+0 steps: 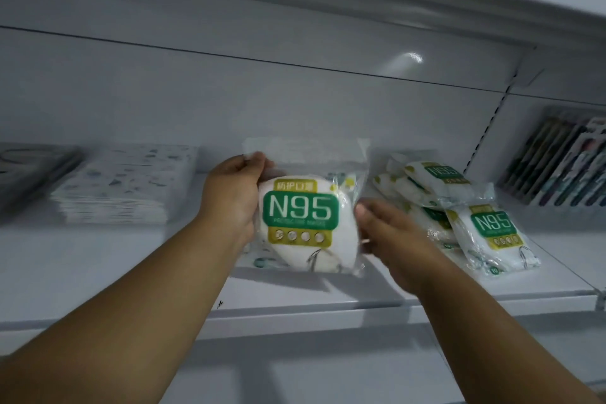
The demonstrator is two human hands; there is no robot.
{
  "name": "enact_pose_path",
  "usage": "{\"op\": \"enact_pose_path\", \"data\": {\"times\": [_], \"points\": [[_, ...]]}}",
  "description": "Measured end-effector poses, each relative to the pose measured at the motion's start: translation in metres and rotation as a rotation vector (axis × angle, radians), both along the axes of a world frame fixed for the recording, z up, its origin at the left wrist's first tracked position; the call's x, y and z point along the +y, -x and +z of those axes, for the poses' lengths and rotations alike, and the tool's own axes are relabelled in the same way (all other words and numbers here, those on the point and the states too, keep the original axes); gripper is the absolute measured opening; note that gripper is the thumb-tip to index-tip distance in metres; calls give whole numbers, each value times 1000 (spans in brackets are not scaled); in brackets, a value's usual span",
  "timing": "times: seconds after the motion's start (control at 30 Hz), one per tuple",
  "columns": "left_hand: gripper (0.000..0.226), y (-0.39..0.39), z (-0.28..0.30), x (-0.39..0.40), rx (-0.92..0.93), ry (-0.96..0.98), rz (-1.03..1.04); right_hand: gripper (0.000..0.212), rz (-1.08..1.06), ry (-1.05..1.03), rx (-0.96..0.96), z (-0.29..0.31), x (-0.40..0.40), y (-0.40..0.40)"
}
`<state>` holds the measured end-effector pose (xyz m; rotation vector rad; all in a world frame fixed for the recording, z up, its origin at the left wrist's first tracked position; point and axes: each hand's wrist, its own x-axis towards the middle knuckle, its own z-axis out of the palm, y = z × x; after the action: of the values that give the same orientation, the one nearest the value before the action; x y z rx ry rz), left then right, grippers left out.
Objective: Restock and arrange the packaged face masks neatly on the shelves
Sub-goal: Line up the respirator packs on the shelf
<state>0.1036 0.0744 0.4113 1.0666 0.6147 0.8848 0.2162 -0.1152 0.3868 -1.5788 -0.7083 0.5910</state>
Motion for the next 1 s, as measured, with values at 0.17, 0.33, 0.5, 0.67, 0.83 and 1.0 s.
{"op": "enact_pose_path", "data": {"times": [0.17,0.33,0.5,0.67,0.83,1.0], "points": [[20,-22,-5,1,74,16,-4,52,36,-48,95,-21,-9,-7],[24,-49,-6,13,241,-160,0,39,10,-75,113,-19,-15,-25],[27,-71,-5,28,500,-614,-20,36,-16,-113,156,-8,-24,-60],[18,-87,-13,39,496,-629,78,40,-49,-102,236,-16,-18,-92],[20,-75,-41,52,912,-1072,27,36,-133,-17,243,-22,5,-119],[22,-67,-64,45,1001,-1199,-37,39,-167,457,-74,-18,31,-129]]}}
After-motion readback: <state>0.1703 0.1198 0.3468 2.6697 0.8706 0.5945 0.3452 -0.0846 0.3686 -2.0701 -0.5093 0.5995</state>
